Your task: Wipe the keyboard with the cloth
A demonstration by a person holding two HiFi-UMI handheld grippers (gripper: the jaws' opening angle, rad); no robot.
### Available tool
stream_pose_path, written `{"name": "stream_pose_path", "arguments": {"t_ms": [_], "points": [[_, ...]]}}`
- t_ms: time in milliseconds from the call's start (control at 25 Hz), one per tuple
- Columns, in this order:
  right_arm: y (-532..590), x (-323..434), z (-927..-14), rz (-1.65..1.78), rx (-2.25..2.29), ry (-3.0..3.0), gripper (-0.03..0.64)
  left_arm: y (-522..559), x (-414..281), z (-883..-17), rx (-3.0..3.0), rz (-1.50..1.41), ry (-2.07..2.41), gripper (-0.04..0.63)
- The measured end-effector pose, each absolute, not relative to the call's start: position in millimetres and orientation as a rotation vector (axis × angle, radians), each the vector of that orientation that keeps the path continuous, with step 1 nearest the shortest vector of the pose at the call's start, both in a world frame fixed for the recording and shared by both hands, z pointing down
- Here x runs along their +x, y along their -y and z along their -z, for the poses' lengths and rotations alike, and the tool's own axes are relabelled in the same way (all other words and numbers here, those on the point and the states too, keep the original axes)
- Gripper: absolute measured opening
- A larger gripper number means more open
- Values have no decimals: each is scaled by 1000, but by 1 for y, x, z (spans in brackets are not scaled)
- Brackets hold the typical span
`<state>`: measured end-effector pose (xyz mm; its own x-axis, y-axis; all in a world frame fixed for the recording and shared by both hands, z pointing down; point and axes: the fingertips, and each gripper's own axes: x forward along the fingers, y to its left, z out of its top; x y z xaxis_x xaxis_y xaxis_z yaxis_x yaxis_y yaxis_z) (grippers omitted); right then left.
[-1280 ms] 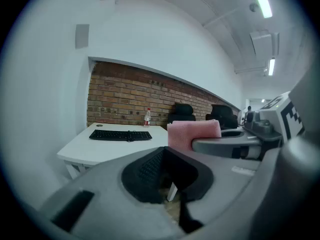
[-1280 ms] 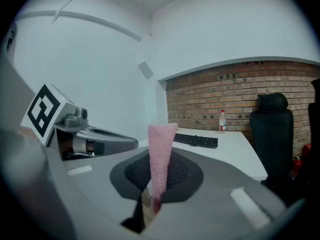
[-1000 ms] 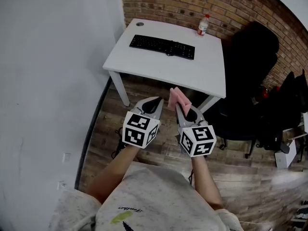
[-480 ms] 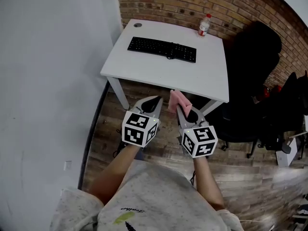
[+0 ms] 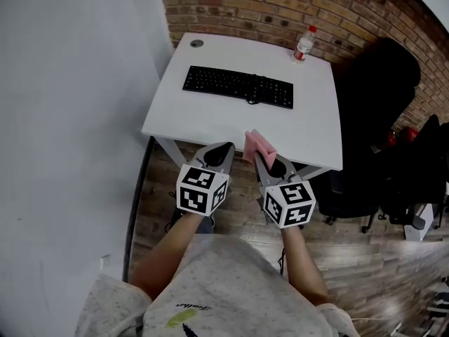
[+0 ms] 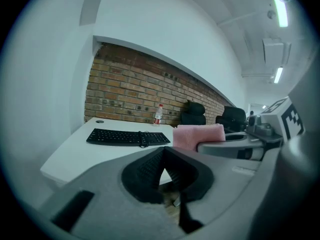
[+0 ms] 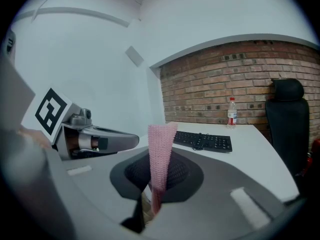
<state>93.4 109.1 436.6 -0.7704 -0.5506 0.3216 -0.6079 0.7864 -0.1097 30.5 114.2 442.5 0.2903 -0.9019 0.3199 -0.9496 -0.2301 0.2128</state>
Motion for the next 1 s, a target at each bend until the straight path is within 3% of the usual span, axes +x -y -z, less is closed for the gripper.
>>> {"name": "stream_pose_path", "arguments": {"t_ms": [1000], "points": [[55,-143,-445,-483,681,2669,25,20,-177,-472,2046,-155,1656,-3]]}}
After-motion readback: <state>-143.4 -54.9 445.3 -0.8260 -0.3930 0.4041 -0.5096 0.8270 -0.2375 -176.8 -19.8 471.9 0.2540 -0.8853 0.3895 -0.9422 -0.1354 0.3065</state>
